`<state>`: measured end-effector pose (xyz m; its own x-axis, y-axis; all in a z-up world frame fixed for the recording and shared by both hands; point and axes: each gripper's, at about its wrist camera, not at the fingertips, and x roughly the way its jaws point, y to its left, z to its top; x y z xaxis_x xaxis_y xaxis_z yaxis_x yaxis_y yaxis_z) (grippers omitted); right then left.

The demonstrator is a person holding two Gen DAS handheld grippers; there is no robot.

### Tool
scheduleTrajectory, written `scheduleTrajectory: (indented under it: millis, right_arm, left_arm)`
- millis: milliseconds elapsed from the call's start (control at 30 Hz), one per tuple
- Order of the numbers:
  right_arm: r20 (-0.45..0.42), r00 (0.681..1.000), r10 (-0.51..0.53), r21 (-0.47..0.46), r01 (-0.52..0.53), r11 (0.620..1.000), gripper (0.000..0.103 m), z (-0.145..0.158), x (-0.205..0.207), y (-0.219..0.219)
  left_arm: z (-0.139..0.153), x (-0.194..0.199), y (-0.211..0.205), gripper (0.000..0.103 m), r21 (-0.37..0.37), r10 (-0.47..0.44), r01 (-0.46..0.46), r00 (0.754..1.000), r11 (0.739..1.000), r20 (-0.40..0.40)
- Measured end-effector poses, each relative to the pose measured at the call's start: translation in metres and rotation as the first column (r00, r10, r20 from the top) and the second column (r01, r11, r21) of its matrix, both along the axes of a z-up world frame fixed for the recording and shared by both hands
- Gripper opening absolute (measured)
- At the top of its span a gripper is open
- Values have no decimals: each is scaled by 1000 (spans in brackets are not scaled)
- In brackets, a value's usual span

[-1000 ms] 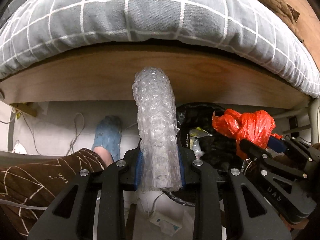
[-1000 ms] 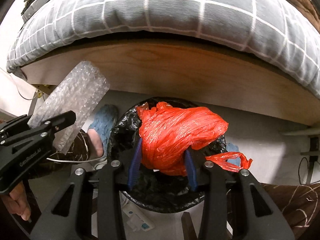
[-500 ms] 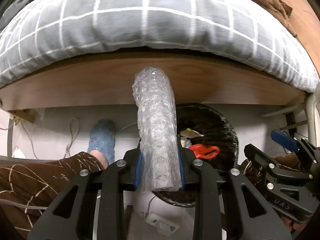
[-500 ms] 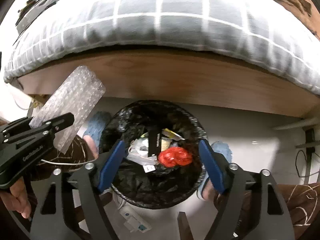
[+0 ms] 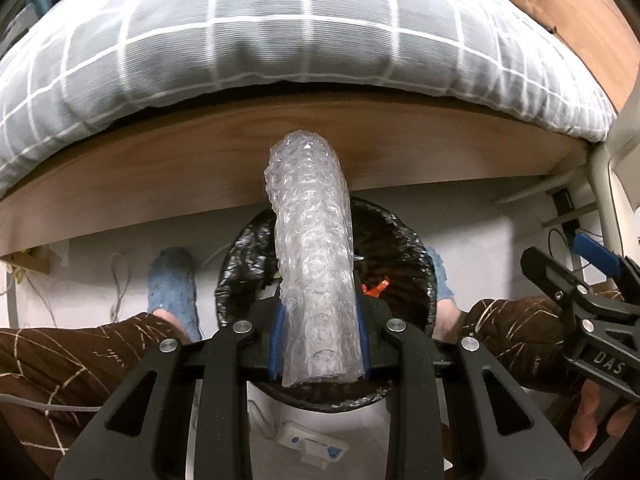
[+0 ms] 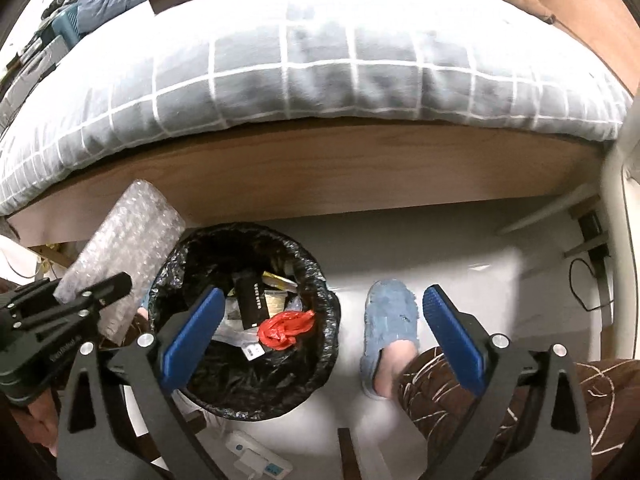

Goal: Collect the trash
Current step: 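Open the right tool to drop the red bag while the left tool drops the bubble wrap, then raise both tools back toward the cookie box and tissue on the bed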

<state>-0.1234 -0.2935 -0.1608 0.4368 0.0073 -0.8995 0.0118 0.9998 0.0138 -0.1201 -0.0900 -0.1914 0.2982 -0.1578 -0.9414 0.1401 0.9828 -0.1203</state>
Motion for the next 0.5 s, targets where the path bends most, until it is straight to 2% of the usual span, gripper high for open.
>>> scheduleTrajectory:
  millis: [333,500]
  right_arm:
    - [12,1000,22,-23,-22,1000,95,1,-4,0]
    - [20,999,34,-36,-33,999,95,-1,-1,3]
  left_arm:
    - [-7,-4,-16,30,32,-26,27,999,999,-20]
    - [-6,-3,-15,60,69,-14,14,1000,997,-1]
